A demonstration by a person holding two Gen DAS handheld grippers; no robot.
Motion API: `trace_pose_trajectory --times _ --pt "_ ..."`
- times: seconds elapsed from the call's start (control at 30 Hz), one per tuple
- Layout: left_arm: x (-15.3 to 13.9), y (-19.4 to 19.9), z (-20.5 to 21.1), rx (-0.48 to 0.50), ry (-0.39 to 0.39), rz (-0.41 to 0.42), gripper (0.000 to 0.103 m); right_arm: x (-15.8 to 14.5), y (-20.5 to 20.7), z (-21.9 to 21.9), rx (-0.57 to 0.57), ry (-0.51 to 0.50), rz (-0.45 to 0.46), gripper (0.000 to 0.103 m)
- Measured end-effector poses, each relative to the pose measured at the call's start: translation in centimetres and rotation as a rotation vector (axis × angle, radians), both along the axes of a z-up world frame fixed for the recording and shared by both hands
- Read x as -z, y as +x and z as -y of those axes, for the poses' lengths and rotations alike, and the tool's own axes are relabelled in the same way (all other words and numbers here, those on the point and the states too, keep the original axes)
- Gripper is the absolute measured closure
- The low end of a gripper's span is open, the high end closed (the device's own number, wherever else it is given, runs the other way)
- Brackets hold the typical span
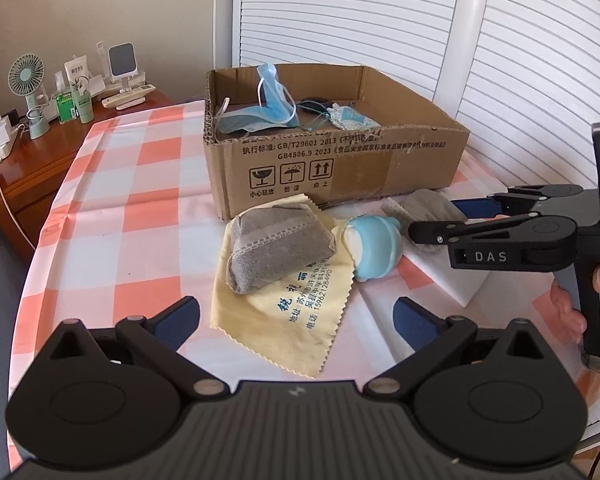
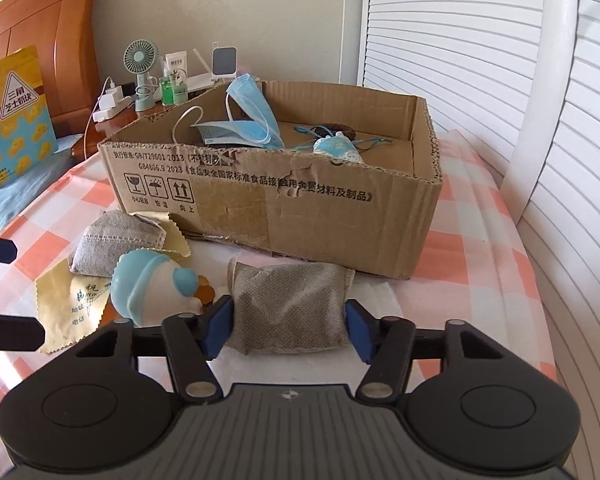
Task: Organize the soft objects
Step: 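Close the right gripper on the grey filter pad while the left gripper approaches the blue toy, then lift the grey pad with the right gripper while the left gripper grasps the blue toy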
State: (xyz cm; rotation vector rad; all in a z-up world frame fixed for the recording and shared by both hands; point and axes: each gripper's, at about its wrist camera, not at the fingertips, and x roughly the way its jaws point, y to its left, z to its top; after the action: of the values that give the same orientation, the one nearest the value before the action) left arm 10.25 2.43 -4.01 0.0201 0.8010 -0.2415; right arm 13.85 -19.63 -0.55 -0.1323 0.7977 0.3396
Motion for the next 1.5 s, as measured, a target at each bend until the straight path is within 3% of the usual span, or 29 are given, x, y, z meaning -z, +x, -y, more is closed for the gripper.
trace_pose_trajectory --times 0.13,0.5,0.73,0.87,0.93,0.97,1.27,1.5 --pt "-0.2 -0.3 0.1 0.002 0.006 0.007 0.001 -0.8 -0.4 0.1 0.006 -0.006 0.019 0.050" --pt "-1.3 -1.5 0.4 0.026 0.018 0.056 0.001 -3.8 -3.7 1.1 -0.006 -0.025 0.069 0.051" --pt "-1.2 -1.5 1.4 0.063 0.047 0.068 0.001 -2.4 -5.2 2.1 -0.003 -0.054 0.016 0.050" --pt "-1.2 -1.2 2.0 0.098 0.031 0.067 0.001 -1.2 -5.6 2.6 0.002 -0.043 -0.003 0.036" --pt "-1.2 -1.0 2.4 0.119 0.021 0.066 0.001 -1.1 -5.6 2.8 0.005 -0.031 0.005 0.014" --pt "-1.2 -0.8 2.7 0.134 0.016 0.064 0.001 -1.0 -5.6 2.9 0.000 -0.022 0.011 0.009" --pt "-0.4 1.5 5.6 0.234 -0.023 0.042 0.003 0.8 -5.6 2.9 -0.054 -0.030 -0.009 0.000" --pt "0.4 3.7 7.2 0.250 -0.018 0.021 0.004 1.2 -5.7 2.8 -0.081 -0.042 0.010 0.000"
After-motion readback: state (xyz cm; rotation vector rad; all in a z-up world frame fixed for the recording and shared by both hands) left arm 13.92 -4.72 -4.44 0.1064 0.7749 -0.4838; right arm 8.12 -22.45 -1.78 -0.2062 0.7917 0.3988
